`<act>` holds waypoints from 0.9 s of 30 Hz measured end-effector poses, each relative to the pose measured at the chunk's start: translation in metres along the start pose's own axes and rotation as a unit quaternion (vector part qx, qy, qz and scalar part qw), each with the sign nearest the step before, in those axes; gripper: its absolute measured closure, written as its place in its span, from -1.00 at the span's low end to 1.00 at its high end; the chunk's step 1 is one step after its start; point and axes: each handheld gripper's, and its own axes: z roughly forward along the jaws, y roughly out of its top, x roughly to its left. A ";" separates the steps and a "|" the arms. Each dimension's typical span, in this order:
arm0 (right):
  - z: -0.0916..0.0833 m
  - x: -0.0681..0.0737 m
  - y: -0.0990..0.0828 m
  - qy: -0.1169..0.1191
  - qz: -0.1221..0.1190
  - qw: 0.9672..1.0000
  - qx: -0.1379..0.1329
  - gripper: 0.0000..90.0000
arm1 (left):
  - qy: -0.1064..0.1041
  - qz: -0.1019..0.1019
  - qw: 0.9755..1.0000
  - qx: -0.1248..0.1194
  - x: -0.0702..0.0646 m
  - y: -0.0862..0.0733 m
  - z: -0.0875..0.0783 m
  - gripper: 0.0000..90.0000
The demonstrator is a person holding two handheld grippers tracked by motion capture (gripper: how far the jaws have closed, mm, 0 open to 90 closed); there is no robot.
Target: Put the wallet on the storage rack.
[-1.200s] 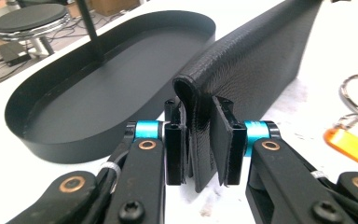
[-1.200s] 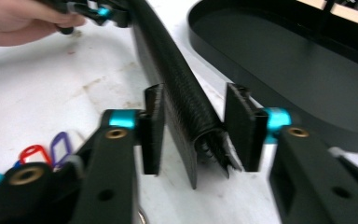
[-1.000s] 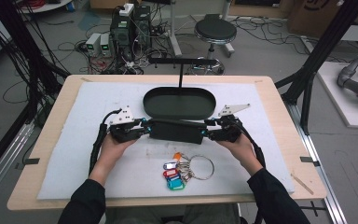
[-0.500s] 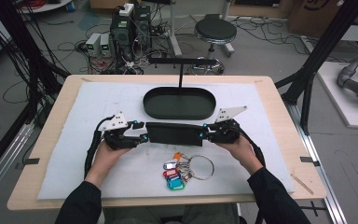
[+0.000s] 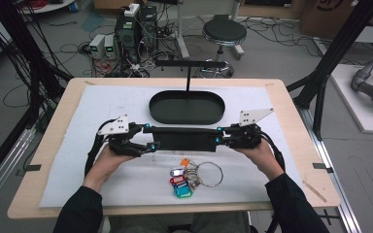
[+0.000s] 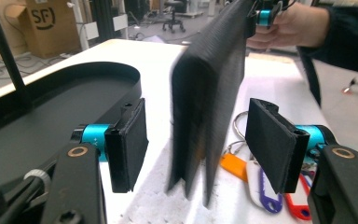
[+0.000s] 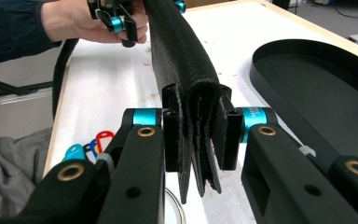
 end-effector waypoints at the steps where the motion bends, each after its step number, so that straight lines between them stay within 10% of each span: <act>1: 0.000 0.001 0.000 0.003 0.004 1.000 0.001 0.72 | -0.004 -0.001 1.000 0.002 0.000 0.001 0.002 -0.14; 12: 0.003 0.003 0.001 0.005 -0.002 1.000 0.005 0.71 | -0.022 0.022 0.999 0.017 -0.003 -0.001 0.011 0.55; 27: -0.022 0.000 0.000 -0.081 0.001 0.996 -0.039 0.38 | -0.006 0.021 1.000 -0.019 -0.009 0.015 0.023 0.64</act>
